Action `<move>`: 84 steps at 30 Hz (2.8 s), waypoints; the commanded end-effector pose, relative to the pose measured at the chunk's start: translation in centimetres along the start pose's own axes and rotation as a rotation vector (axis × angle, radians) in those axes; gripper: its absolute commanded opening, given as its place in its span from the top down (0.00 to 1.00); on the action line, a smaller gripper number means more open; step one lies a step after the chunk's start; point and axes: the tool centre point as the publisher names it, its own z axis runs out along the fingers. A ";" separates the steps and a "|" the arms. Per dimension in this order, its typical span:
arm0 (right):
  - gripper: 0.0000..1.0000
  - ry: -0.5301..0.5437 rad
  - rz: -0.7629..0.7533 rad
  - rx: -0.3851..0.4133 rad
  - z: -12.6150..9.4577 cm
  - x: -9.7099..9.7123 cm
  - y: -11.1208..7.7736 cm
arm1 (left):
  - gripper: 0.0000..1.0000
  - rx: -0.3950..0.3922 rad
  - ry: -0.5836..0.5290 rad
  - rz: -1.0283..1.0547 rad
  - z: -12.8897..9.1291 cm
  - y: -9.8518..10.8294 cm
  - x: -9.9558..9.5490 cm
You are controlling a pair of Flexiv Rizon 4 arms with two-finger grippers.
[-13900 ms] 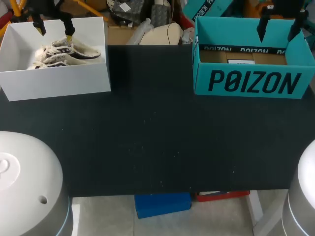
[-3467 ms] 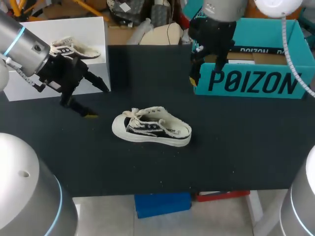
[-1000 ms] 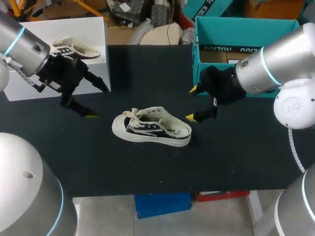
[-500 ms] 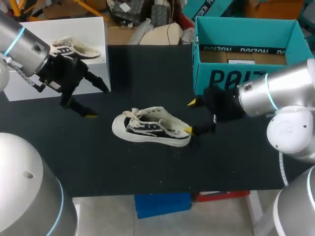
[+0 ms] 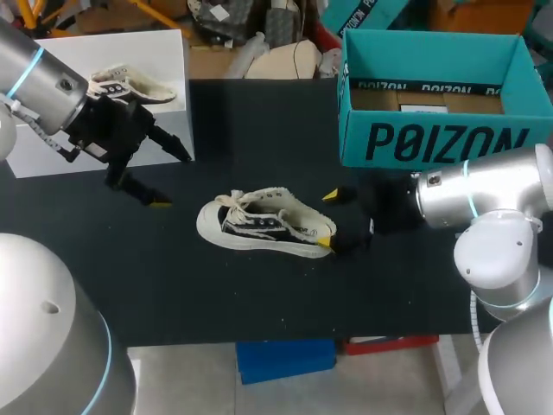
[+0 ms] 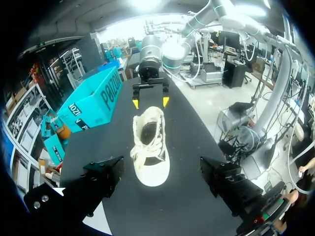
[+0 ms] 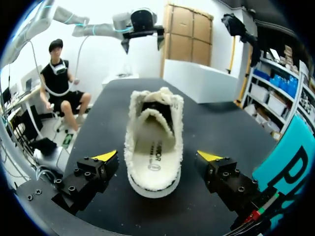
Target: Take the shoe out of the shoebox, open the shoe tongue, remove and reinsert the insole, then place the shoe into the shoebox
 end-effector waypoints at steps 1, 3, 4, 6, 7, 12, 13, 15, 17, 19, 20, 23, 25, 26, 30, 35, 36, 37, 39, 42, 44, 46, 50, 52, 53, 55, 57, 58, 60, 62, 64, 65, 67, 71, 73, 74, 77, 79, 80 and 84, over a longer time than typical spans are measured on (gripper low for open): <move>0.00 -0.006 0.004 -0.044 0.6 0.2 -0.5 | 0.00 0.000 -0.003 0.002 0.1 0.1 0.0; 0.00 -0.007 0.007 -0.046 0.7 0.2 -0.6 | 0.00 0.000 -0.003 0.002 0.1 0.1 0.0; 0.00 -0.010 0.008 -0.049 0.8 0.3 -0.7 | 0.00 0.000 -0.003 0.002 0.1 0.1 0.0; 0.00 -0.013 0.010 -0.061 1.2 0.3 -0.9 | 0.00 0.000 -0.003 0.002 0.1 0.1 0.0; 0.00 -0.013 0.010 -0.065 1.4 0.3 -1.0 | 0.00 0.000 -0.003 0.002 0.1 0.1 0.0; 0.00 -0.013 0.012 -0.082 2.3 0.3 -1.2 | 0.00 0.000 -0.003 0.002 0.1 0.1 0.0; 0.00 -0.013 0.012 -0.084 2.4 0.2 -1.3 | 0.00 0.000 -0.003 0.002 0.1 0.1 0.0; 0.00 -0.013 0.011 -0.094 2.7 0.2 -1.3 | 0.00 0.000 -0.003 0.002 0.1 0.1 0.0; 0.00 -0.015 0.010 -0.101 2.9 0.2 -1.4 | 0.00 0.000 -0.003 0.002 0.1 0.1 0.0; 0.00 -0.016 0.009 -0.109 3.1 0.1 -1.5 | 0.00 0.000 -0.003 0.002 0.1 0.1 0.0; 0.00 -0.016 0.008 -0.115 3.2 0.1 -1.6 | 0.00 0.000 -0.003 0.002 0.1 0.1 0.0; 0.00 -0.015 0.008 -0.124 3.5 0.1 -1.8 | 0.00 0.000 -0.003 0.002 0.1 0.1 0.0; 0.00 -0.011 0.009 -0.129 3.7 0.1 -1.8 | 0.00 0.000 -0.003 0.002 0.1 0.1 0.0; 0.00 -0.010 0.010 -0.130 3.8 0.2 -1.9 | 0.00 0.000 -0.003 0.002 0.1 0.1 0.0; 0.00 -0.010 0.019 -0.138 3.9 0.3 -2.1 | 0.00 0.000 -0.003 0.002 0.1 0.1 0.0; 0.00 -0.009 0.024 -0.144 4.2 0.4 -2.3 | 0.00 0.000 -0.003 0.002 0.1 0.1 0.0; 0.00 -0.008 0.025 -0.145 4.2 0.4 -2.4 | 0.00 0.000 -0.003 0.002 0.1 0.1 0.0; 0.00 -0.008 0.026 -0.145 4.2 0.4 -2.4 | 0.00 0.000 -0.003 0.002 0.1 0.1 0.0; 0.00 -0.008 0.029 -0.146 4.3 0.4 -2.5 | 0.00 0.000 -0.003 0.002 0.1 0.1 0.0; 0.00 -0.007 0.034 -0.146 4.5 0.4 -2.7 | 0.00 0.000 -0.003 0.002 0.1 0.1 0.0; 0.00 -0.005 0.036 -0.148 4.6 0.4 -2.8 | 0.00 0.000 -0.003 0.002 0.1 0.1 0.0; 0.58 -0.008 0.041 -0.151 4.7 0.4 -2.9 | 0.00 0.000 -0.003 0.002 0.1 0.1 0.0; 1.00 -0.008 0.041 -0.151 4.7 0.4 -2.9 | 0.00 0.000 -0.003 0.002 0.1 0.1 0.0; 1.00 -0.008 0.041 -0.151 4.7 0.4 -2.9 | 0.00 0.000 -0.003 0.002 0.1 0.1 0.0; 1.00 -0.008 0.041 -0.151 4.7 0.4 -2.9 | 0.00 0.000 -0.003 0.002 0.1 0.1 0.0; 1.00 -0.008 0.041 -0.151 4.7 0.4 -2.9 | 0.00 0.000 -0.003 0.002 0.1 0.1 0.0; 1.00 -0.008 0.041 -0.151 4.7 0.4 -2.9 | 0.00 0.000 -0.003 0.002 0.1 0.1 0.0; 1.00 -0.008 0.041 -0.151 4.7 0.4 -2.9 | 0.00 0.000 -0.003 0.002 0.1 0.1 0.0; 1.00 -0.008 0.041 -0.151 4.7 0.4 -2.9 | 0.00 0.000 -0.003 0.002 0.1 0.1 0.0; 1.00 -0.008 0.041 -0.151 4.7 0.4 -2.9 | 0.00 -0.048 0.001 0.022 0.2 -1.2 0.0; 1.00 -0.008 0.041 -0.151 4.7 0.4 -2.9 | 0.00 -0.106 0.029 0.018 1.1 -2.6 0.4; 1.00 -0.008 0.041 -0.151 4.7 0.4 -2.9 | 0.00 -0.155 0.039 0.021 1.5 -2.9 0.7; 1.00 -0.008 0.041 -0.151 4.7 0.4 -2.9 | 0.00 -0.232 0.117 -0.027 2.9 -3.7 1.2; 1.00 -0.008 0.041 -0.151 4.7 0.4 -2.9 | 0.00 -0.395 0.100 -0.045 4.6 -4.4 1.3; 1.00 -0.008 0.041 -0.151 4.7 0.4 -2.9 | 0.00 -0.463 0.069 -0.070 5.2 -4.8 1.1; 1.00 -0.008 0.041 -0.151 4.7 0.4 -2.9 | 0.00 -0.457 0.053 -0.093 5.4 -4.9 0.9; 1.00 -0.008 0.041 -0.151 4.7 0.4 -2.9 | 0.00 -0.498 -0.024 -0.124 5.9 -5.3 0.4; 1.00 -0.008 0.041 -0.151 4.7 0.4 -2.9 | 0.00 -0.480 -0.047 -0.137 6.1 -5.6 0.2; 1.00 -0.008 0.041 -0.151 4.7 0.4 -2.9 | 0.00 -0.480 -0.047 -0.137 6.1 -5.6 0.2; 1.00 -0.008 0.041 -0.151 4.7 0.4 -2.9 | 0.00 -0.480 -0.047 -0.137 6.1 -5.6 0.2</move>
